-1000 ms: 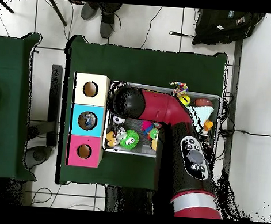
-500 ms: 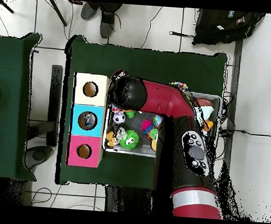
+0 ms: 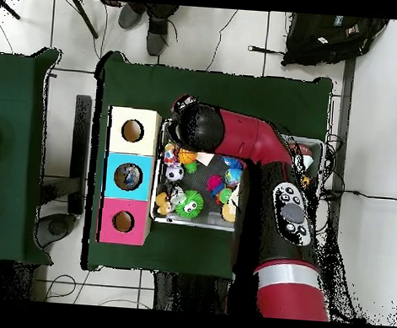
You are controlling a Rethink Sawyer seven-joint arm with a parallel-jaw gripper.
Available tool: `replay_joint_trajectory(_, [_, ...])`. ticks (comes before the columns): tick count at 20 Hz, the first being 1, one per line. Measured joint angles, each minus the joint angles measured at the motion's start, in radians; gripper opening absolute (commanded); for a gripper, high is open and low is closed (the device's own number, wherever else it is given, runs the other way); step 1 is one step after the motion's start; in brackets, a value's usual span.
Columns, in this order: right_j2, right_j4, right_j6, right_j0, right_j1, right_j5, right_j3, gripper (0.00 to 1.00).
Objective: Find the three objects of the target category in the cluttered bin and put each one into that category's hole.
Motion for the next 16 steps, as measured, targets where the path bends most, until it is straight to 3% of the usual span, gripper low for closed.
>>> replay_joint_trajectory(16, [-0.073, 0.013, 0.0, 0.067, 0.121, 0.0, -0.124, 0.0])
